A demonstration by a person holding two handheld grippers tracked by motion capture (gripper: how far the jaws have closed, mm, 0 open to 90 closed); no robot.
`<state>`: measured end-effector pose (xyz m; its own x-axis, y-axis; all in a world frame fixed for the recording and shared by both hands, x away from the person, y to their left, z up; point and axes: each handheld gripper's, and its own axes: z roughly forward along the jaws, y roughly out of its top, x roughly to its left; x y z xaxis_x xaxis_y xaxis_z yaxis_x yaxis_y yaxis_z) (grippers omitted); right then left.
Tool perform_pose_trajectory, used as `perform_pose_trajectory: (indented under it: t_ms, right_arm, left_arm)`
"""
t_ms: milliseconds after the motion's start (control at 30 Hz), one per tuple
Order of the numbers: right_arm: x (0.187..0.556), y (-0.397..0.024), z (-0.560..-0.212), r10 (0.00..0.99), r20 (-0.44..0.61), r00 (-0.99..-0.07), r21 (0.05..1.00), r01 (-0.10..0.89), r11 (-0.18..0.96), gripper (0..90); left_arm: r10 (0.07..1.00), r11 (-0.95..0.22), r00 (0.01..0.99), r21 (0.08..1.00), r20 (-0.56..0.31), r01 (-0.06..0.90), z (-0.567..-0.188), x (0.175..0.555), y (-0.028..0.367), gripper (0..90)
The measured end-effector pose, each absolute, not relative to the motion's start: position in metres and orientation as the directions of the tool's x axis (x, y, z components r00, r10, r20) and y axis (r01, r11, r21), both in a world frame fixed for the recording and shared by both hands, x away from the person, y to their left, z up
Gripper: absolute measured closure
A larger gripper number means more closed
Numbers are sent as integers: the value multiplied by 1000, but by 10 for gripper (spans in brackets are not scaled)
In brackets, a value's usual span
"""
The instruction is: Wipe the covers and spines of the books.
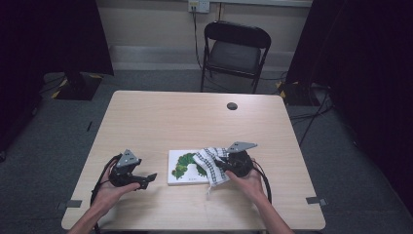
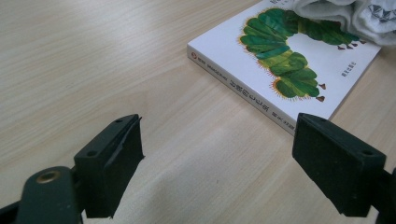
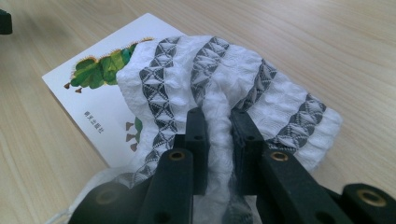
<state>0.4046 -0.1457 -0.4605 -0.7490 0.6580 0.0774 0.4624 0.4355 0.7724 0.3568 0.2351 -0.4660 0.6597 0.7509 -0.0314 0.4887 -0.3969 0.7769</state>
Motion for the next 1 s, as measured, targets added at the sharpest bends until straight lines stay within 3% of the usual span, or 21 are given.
perform_pose_trajectory:
  t_ms: [1000]
  right_arm:
    - [385, -133, -476, 582, 51, -812, 728, 429, 535, 763]
  left_arm:
    - [745, -395, 666, 778, -40, 489, -466, 357, 231, 159]
